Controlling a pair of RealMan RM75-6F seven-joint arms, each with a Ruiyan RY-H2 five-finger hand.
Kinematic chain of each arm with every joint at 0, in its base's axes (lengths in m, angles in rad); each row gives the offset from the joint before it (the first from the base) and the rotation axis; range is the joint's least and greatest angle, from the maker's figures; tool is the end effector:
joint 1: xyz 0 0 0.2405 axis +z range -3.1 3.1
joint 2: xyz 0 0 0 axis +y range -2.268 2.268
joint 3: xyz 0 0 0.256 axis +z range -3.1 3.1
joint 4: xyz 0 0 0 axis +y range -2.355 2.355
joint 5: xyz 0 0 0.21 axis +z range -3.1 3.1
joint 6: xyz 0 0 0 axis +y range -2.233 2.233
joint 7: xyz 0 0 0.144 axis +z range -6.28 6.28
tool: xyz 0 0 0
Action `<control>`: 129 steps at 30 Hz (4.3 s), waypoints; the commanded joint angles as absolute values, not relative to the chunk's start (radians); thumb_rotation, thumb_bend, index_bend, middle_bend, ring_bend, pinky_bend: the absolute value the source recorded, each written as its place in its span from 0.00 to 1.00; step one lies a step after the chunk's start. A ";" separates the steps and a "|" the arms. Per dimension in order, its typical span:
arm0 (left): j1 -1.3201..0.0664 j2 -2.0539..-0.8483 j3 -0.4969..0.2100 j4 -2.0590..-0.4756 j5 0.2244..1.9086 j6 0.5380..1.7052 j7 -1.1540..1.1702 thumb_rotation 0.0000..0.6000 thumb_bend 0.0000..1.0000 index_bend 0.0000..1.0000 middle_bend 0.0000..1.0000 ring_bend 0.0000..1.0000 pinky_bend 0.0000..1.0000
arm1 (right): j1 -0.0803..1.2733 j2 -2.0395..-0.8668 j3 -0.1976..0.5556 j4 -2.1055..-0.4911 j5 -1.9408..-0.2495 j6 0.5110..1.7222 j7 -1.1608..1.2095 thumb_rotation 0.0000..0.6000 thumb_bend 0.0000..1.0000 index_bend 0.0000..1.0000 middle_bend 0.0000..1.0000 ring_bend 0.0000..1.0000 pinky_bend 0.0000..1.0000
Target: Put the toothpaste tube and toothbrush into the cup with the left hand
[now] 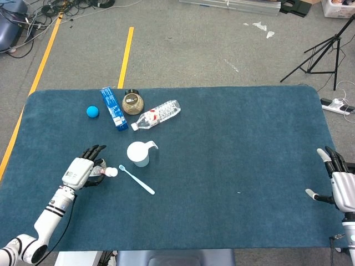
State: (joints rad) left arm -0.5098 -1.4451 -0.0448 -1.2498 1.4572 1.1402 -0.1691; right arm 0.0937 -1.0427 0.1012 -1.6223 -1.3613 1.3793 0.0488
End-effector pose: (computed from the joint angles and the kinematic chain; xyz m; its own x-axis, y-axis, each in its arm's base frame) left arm -0.2657 0.3102 0.0414 0.3412 0.2082 0.9166 0.9153 -0.2957 -0.2735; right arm -0.3318 -0.1936 0.1852 0.3842 -0.0407 0.9223 -0.9144 0.1208 0.3863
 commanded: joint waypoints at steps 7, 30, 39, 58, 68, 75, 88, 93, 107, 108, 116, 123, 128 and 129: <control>-0.484 -1.323 -0.106 -1.431 1.354 1.112 -0.212 1.00 0.42 0.77 0.10 0.02 0.13 | 0.096 -1.044 0.102 -1.623 -1.355 1.374 0.037 1.00 0.00 0.00 0.00 0.00 0.60; -0.574 -1.139 -0.318 -1.788 1.135 1.059 -0.177 1.00 0.42 0.77 0.10 0.02 0.13 | 0.084 -1.030 0.101 -1.628 -1.372 1.395 0.074 1.00 0.00 0.00 0.00 0.00 0.60; -0.660 -1.157 -0.393 -1.833 1.006 0.997 -0.160 1.00 0.42 0.78 0.10 0.02 0.13 | 0.083 -1.027 0.101 -1.628 -1.377 1.396 0.084 1.00 0.00 0.00 0.00 0.00 0.60; -0.758 -1.313 -0.371 -1.695 0.933 0.931 -0.144 1.00 0.42 0.78 0.10 0.02 0.13 | 0.077 -1.013 0.101 -1.628 -1.387 1.402 0.129 1.00 0.00 0.00 0.00 0.00 0.60; -0.761 -1.342 -0.354 -1.648 0.937 0.911 -0.160 1.00 0.42 0.78 0.10 0.02 0.13 | 0.076 -1.009 0.101 -1.628 -1.388 1.401 0.138 1.00 0.00 0.00 0.00 0.00 0.60; -0.753 -1.375 -0.342 -1.610 0.983 0.903 -0.212 1.00 0.42 0.78 0.10 0.02 0.13 | 0.075 -1.008 0.102 -1.628 -1.387 1.402 0.141 1.00 0.00 0.00 0.00 0.00 0.60; -0.751 -1.472 -0.318 -1.484 1.043 0.862 -0.322 1.00 0.42 0.78 0.10 0.02 0.13 | 0.071 -1.001 0.103 -1.625 -1.390 1.406 0.168 1.00 0.00 0.00 0.00 0.00 0.60; -0.752 -1.495 -0.310 -1.454 1.066 0.846 -0.350 1.00 0.42 0.77 0.10 0.02 0.13 | 0.071 -1.001 0.103 -1.625 -1.391 1.406 0.170 1.00 0.00 0.00 0.00 0.00 0.60; -0.747 -1.504 -0.298 -1.415 1.077 0.802 -0.379 1.00 0.42 0.56 0.10 0.02 0.13 | 0.071 -1.002 0.103 -1.624 -1.390 1.405 0.168 1.00 0.00 0.00 0.00 0.00 0.60; -0.747 -1.504 -0.297 -1.413 1.077 0.800 -0.380 1.00 0.42 0.56 0.10 0.02 0.13 | 0.071 -1.002 0.103 -1.624 -1.390 1.405 0.168 1.00 0.00 0.00 0.00 0.00 0.60; -0.748 -1.506 -0.293 -1.398 1.056 0.775 -0.369 1.00 0.42 0.51 0.10 0.02 0.13 | 0.070 -1.002 0.103 -1.624 -1.391 1.406 0.168 1.00 0.00 0.00 0.00 0.00 0.60; -0.748 -1.505 -0.294 -1.396 1.046 0.766 -0.359 1.00 0.42 0.49 0.10 0.02 0.13 | 0.071 -1.002 0.102 -1.625 -1.390 1.404 0.167 1.00 0.00 0.00 0.00 0.00 0.60; -0.747 -1.503 -0.296 -1.398 1.037 0.762 -0.353 1.00 0.42 0.39 0.10 0.01 0.13 | 0.071 -1.002 0.103 -1.625 -1.390 1.405 0.168 1.00 0.00 0.00 0.00 0.00 0.60; -0.746 -1.503 -0.296 -1.398 1.036 0.762 -0.352 1.00 0.42 0.38 0.10 0.01 0.13 | 0.071 -1.002 0.103 -1.625 -1.390 1.405 0.168 1.00 0.00 0.00 0.00 0.00 0.60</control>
State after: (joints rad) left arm -0.7463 -1.5033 -0.2956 -1.3976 1.0360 0.7625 -0.3524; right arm 0.0707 -1.0017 0.1030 -1.6248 -1.3902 1.4048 0.1680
